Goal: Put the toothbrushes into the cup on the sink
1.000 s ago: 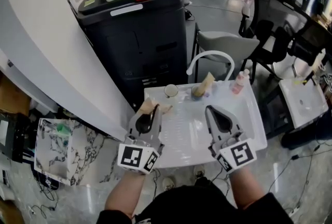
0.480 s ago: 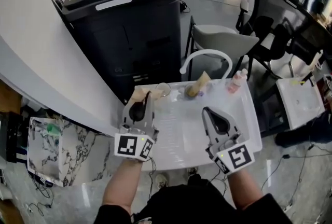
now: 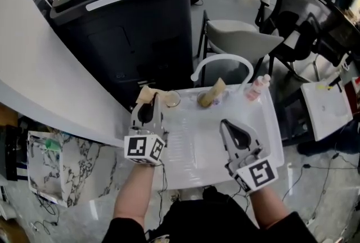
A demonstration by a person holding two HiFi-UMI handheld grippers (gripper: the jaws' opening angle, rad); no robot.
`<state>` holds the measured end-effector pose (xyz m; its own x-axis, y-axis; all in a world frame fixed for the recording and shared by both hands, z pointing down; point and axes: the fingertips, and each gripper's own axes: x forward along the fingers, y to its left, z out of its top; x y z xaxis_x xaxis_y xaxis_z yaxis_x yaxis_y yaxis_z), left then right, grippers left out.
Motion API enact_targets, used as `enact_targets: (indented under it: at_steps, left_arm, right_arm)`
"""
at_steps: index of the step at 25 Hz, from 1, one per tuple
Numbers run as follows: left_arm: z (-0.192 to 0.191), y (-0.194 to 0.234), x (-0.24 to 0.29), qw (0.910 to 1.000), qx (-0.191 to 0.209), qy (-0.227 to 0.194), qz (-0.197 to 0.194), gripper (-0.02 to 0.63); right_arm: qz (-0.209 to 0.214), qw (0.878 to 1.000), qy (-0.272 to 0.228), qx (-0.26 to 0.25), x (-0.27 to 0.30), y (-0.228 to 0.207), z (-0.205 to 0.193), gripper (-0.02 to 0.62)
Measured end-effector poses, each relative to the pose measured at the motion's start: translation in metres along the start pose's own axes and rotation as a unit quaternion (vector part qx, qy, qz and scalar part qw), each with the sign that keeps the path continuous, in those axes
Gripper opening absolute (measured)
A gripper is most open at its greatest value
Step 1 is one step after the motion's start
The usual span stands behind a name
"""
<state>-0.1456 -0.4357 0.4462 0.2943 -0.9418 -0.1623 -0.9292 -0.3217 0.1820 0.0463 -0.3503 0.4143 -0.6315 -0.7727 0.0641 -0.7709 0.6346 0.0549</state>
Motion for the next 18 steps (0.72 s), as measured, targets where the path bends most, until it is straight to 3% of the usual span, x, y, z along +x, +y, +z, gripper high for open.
enact_targets:
  at_steps: [18]
  left_arm:
    - [-0.12,0.043,0.04,0.9932,-0.045,0.091,0.057,0.037]
  right_arm:
    - [-0.012,0.998,0.059,0.0,-0.003,-0.035,-0.036,-0.003]
